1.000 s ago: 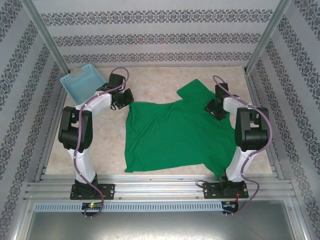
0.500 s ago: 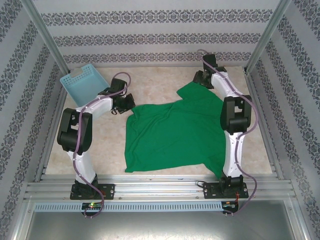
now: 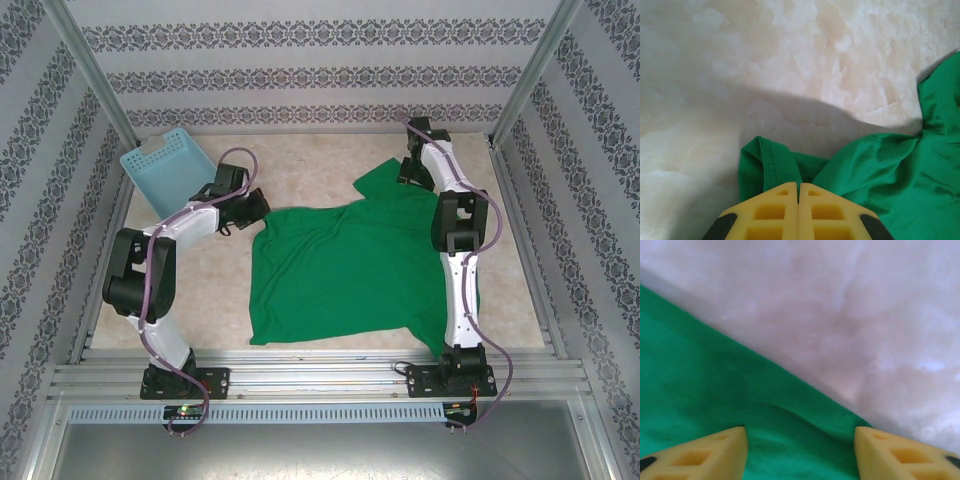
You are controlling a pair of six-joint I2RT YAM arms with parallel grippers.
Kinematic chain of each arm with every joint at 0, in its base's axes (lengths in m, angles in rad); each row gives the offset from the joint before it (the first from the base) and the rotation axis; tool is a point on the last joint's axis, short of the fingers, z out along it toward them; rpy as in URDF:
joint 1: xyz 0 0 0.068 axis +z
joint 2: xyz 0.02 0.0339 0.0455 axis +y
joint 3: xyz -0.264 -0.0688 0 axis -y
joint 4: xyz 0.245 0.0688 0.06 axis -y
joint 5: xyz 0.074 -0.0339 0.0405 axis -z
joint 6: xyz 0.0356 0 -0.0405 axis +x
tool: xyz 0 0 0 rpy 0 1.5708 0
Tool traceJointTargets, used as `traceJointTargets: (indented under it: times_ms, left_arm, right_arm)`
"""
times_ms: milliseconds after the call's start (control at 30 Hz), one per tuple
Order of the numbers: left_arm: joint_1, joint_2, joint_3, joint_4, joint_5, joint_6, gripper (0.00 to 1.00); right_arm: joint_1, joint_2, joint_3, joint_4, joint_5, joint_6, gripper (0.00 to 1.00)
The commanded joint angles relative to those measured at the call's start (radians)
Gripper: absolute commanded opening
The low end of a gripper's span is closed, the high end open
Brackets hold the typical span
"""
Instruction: Fold the inside-out t-shirt
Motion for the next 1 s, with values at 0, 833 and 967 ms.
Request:
traceJointTargets:
  times_ms: [0, 833, 967]
  left_arm:
    - [-0.006, -0.052, -0.036, 0.103, 0.035, -0.029, 0.05]
    - [-0.106, -0.27, -0.422, 0.013, 0.003, -0.019, 0.23]
    - [-0.106, -0.305, -0.421, -0.013, -0.022, -0.006, 0.36]
  right_arm:
    - [-0.018, -0.071, -0.113, -0.022, 0.008, 0.007, 0.47]
    - [-0.191, -0.84, -1.353, 0.61, -0.1, 0.193, 0.0]
    - [-0.192, -0.853, -1.364, 0.609, -0.099, 0.186, 0.0]
